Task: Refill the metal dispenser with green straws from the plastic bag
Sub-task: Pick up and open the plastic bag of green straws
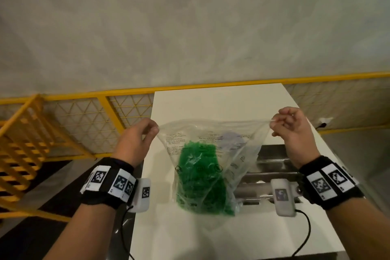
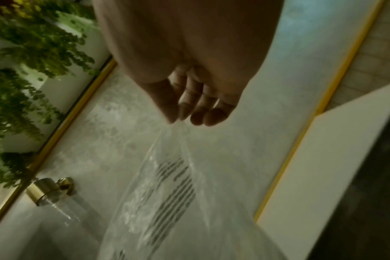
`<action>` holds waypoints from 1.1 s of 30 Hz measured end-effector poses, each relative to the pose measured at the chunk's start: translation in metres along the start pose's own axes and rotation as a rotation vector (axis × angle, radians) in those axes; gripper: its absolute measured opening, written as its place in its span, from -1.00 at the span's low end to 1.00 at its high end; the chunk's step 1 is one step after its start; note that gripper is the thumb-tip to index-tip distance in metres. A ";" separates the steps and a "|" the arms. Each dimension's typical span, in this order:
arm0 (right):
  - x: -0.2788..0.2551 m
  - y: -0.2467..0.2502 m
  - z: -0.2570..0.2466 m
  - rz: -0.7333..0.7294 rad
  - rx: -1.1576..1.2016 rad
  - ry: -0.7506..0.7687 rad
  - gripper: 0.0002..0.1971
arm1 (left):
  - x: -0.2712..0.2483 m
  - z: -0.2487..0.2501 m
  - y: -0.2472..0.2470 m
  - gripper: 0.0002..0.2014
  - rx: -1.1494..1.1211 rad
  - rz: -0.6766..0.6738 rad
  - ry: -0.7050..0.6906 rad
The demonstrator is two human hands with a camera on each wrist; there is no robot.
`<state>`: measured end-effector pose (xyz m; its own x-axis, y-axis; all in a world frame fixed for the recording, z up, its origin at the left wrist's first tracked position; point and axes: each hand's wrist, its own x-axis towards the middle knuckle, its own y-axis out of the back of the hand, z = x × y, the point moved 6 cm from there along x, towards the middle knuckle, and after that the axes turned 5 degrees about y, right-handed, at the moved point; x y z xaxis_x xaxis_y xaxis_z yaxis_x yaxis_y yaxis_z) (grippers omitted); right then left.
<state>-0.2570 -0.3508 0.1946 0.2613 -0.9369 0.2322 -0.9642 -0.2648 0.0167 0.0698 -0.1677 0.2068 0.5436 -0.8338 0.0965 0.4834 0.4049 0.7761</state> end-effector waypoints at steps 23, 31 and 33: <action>-0.073 -0.122 0.069 -0.547 -0.103 -0.405 -0.67 | -0.047 -0.068 -0.169 -0.53 -0.594 -0.526 0.301; -0.105 -0.151 0.088 -0.729 -0.104 -0.629 -0.62 | -0.045 -0.058 -0.159 -0.56 -0.575 -0.456 0.248; -0.108 -0.155 0.091 -0.742 -0.169 -0.605 -0.64 | -0.045 -0.072 -0.167 -0.57 -0.453 -0.492 0.289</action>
<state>-0.1322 -0.2293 0.0783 0.7394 -0.5162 -0.4322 -0.5259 -0.8437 0.1079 0.0137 -0.1707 0.0279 0.3190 -0.8523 -0.4145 0.9213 0.1762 0.3467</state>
